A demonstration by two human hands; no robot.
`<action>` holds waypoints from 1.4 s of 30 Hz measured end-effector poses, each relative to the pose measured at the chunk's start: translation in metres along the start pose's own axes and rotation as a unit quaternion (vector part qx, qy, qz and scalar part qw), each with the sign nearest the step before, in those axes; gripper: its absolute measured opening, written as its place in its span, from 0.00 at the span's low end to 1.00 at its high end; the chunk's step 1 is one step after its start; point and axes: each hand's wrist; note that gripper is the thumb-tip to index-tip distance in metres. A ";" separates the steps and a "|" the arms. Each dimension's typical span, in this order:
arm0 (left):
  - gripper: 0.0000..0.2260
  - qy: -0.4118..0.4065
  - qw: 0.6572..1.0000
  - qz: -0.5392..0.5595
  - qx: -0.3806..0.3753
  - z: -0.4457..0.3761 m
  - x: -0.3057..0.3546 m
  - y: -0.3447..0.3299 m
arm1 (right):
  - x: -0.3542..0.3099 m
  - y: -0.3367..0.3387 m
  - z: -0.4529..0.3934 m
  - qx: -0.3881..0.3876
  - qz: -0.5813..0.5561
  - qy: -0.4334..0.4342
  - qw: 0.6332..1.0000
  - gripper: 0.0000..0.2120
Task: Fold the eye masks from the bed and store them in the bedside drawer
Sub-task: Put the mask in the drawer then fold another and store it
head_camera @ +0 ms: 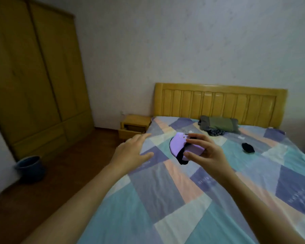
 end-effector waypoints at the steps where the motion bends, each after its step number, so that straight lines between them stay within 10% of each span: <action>1: 0.30 0.006 1.000 -0.011 0.007 0.007 -0.010 0.019 | -0.013 -0.009 -0.010 0.002 0.007 0.019 1.000 0.17; 24: 0.28 0.163 0.957 -0.238 0.034 0.165 -0.437 0.294 | -0.201 -0.459 -0.206 -0.158 -0.123 0.189 0.961 0.22; 42: 0.27 0.192 0.925 -0.326 0.027 0.031 -0.718 0.357 | -0.190 -0.735 -0.429 -0.200 -0.178 0.192 0.944 0.21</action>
Point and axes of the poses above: each hand's wrist, its own z-axis away from the middle knuckle, its own y-axis out of the back of the hand, x = y × z, and after that the axes turned 2 degrees about -x, right-handed
